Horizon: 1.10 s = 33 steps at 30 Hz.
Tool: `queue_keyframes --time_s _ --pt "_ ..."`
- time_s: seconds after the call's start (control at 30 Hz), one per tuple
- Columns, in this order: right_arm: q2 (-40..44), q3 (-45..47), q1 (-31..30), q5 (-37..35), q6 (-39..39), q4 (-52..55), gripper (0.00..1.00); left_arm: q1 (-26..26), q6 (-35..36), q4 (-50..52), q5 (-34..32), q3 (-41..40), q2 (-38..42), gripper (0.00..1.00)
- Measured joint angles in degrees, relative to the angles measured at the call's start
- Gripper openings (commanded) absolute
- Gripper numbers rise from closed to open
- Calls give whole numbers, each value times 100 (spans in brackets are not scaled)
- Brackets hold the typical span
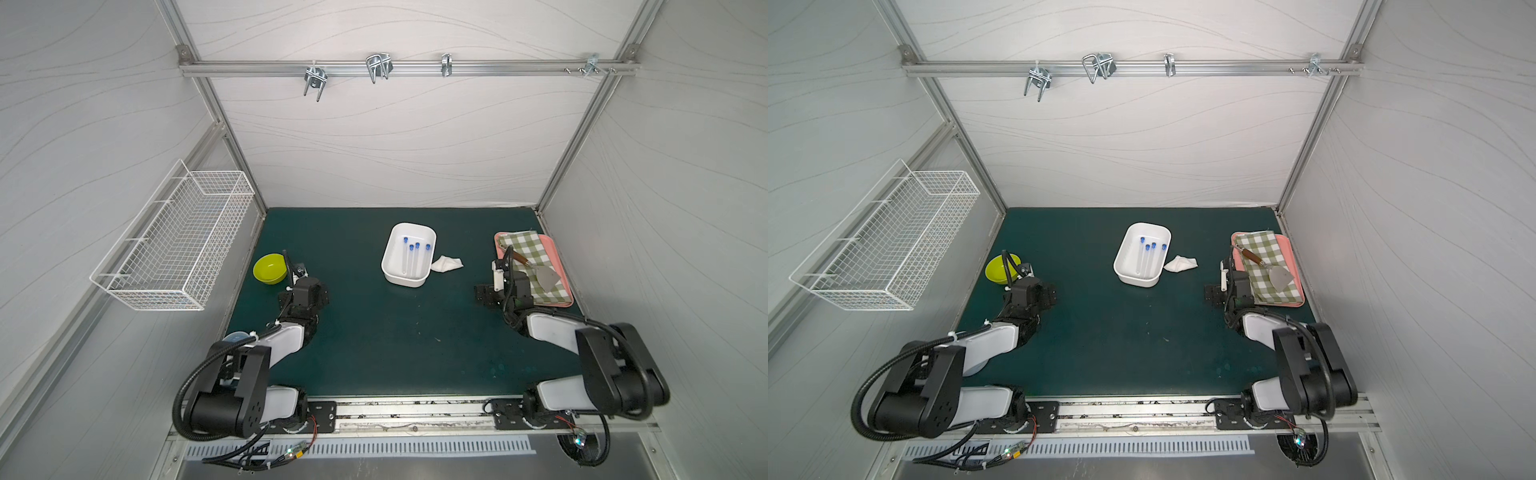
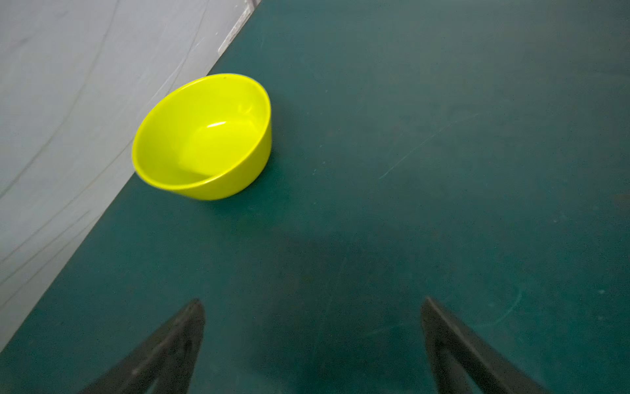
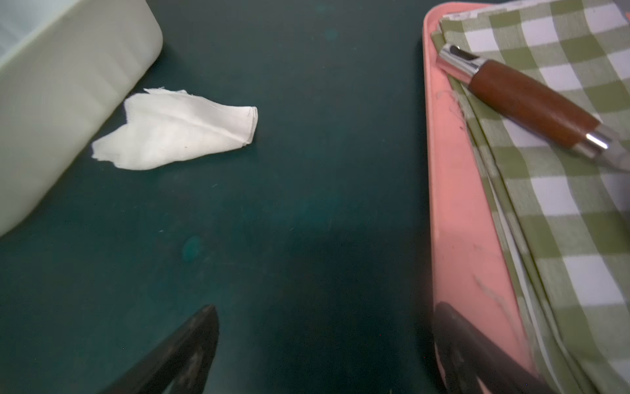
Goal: Wipe the exteriors of test tubes
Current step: Reset both arms
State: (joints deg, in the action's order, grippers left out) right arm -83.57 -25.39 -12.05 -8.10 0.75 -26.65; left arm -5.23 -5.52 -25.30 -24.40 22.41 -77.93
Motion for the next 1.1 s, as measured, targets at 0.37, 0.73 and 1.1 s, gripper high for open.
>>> queue_keyframes --time_s 0.37,0.73,1.1 --pt "-623 173 833 306 90 -1753 99 570 238 -1558 1285 125 -1095 100" --pt "-627 120 822 402 96 -1926 99 595 240 -1622 1631 133 -1095 100" --pt "-627 120 822 407 96 -1941 99 595 249 -1622 1655 133 -1095 100"
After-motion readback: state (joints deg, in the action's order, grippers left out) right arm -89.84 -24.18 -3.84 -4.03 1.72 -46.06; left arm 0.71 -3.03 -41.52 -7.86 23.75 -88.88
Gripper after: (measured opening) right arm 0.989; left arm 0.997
